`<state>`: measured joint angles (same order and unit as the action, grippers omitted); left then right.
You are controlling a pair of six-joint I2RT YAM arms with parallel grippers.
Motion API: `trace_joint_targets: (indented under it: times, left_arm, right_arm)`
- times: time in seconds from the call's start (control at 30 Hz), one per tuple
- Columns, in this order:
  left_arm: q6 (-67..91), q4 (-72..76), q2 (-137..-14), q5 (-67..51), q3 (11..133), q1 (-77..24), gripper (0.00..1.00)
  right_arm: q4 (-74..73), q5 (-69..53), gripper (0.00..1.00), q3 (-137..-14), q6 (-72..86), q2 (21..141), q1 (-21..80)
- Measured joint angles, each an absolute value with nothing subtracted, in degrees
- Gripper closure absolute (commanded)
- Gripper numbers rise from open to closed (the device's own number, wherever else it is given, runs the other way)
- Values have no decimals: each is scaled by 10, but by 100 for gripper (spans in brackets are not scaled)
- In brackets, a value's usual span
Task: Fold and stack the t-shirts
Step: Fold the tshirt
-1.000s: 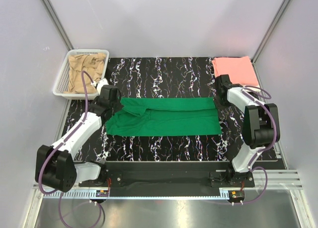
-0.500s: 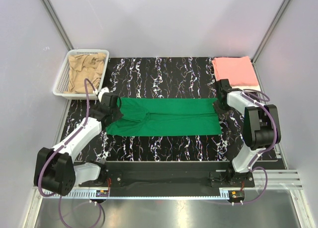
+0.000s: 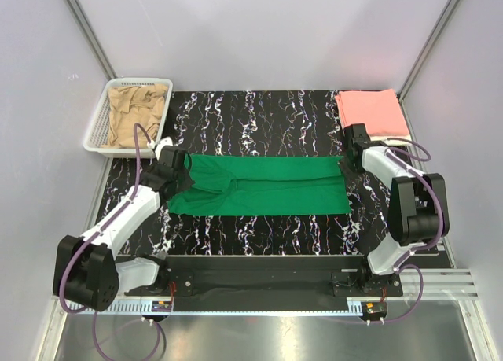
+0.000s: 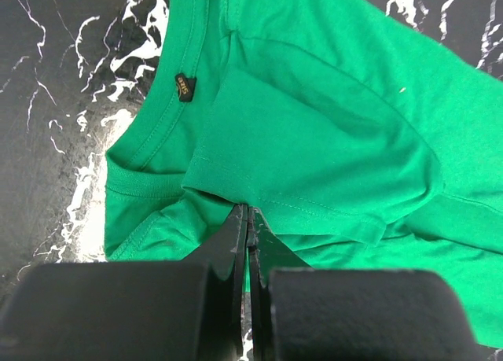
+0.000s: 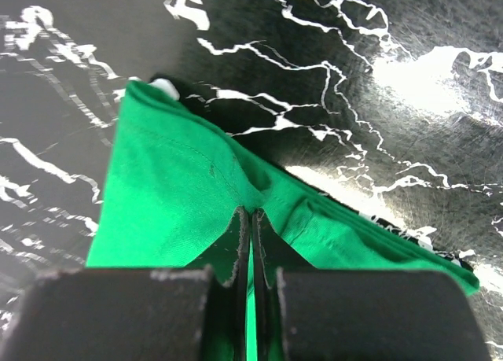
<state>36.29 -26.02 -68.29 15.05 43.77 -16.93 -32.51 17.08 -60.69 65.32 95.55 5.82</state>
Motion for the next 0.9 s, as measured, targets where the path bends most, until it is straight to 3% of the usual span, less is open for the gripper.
trace_joint_targets:
  times: [0.6,0.7,0.77,0.9]
  left_arm:
    - [381,-273,-666,126,397,-170,100]
    - [385,-274,-665,124,397,-170,100]
    - [386,-273,-661,123,397,-171,100]
    - [393,-269,-652,122,392,-173,100]
  right_arm:
    - [-304,153,100,-567,624,952,58]
    - [-302,153,95,-567,619,951,58]
    - [-302,153,84,-567,616,947,58]
    - [-301,147,73,-567,603,932,58]
